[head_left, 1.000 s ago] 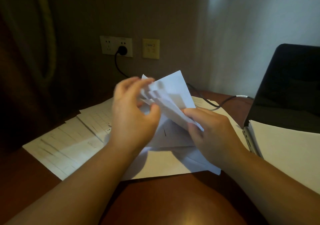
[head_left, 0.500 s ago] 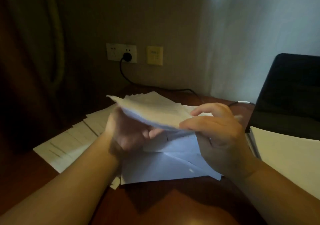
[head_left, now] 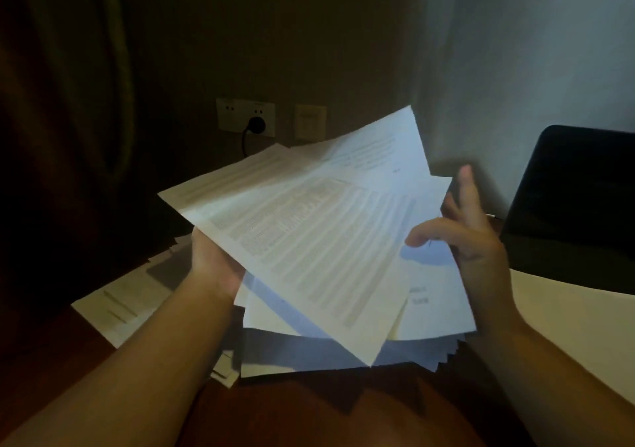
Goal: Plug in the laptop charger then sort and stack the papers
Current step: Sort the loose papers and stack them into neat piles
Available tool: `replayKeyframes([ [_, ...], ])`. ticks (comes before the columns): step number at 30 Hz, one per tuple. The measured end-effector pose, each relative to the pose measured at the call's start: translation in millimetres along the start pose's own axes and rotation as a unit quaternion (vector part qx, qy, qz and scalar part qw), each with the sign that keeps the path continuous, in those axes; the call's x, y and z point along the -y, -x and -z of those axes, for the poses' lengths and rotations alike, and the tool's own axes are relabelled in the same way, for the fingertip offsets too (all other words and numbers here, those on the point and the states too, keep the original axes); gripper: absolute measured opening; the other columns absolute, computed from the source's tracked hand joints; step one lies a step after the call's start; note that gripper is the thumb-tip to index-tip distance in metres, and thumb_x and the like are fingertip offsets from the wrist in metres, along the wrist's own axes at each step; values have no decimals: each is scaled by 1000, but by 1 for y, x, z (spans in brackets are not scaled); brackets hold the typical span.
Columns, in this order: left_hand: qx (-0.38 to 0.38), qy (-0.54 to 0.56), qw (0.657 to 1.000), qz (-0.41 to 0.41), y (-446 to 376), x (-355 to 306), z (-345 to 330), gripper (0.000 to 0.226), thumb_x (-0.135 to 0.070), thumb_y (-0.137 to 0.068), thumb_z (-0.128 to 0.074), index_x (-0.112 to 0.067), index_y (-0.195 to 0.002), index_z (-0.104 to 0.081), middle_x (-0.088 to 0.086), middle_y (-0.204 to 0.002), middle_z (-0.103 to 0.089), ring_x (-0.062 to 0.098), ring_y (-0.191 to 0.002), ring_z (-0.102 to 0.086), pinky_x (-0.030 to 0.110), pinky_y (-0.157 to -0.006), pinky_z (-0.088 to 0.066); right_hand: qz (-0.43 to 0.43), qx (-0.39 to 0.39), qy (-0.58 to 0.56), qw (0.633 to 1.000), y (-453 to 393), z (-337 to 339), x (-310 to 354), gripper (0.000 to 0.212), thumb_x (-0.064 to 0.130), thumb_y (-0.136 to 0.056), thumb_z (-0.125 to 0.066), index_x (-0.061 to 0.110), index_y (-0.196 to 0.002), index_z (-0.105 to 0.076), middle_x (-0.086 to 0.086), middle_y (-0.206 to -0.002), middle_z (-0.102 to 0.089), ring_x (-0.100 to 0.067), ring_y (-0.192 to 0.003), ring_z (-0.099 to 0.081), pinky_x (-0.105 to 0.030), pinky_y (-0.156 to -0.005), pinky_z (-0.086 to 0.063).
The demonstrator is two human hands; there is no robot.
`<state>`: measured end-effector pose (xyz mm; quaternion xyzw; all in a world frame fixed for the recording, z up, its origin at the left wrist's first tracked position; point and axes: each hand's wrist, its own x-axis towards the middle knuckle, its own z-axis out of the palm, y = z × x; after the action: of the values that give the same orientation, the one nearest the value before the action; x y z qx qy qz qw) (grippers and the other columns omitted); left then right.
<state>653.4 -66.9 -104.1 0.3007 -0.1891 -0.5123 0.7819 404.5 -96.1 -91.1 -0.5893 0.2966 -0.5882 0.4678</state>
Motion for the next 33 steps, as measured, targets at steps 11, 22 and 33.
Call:
replayKeyframes([
  [11,6,-9,1000,5,12,4,-17,63,-64,-100,-24,-22,-114,-69,10,-113,-73,29,-94,-72,41,-76,-56,-148,-61,-84,983,-11,7,0,20,15,-88,-64,18,-71,-73,0,-64,-61,-15,-57,-60,-23,-53,-51],
  [22,63,-107,991,41,25,4,-29,79,-80,-84,-28,-25,-129,-63,7,-118,-73,29,-104,-71,48,-83,-55,-181,-46,-146,972,-12,14,4,21,36,-88,-70,23,-102,-78,0,-100,-76,-23,-90,-73,-39,-75,-58],
  [33,-50,-243,961,119,21,13,-24,21,-15,-95,-63,-7,-114,-63,17,-93,-76,31,-75,-75,37,-58,-58,-193,-8,-85,978,-10,22,6,23,27,-95,-58,16,-108,-73,-7,-113,-72,-32,-102,-69,-43,-85,-56],
])
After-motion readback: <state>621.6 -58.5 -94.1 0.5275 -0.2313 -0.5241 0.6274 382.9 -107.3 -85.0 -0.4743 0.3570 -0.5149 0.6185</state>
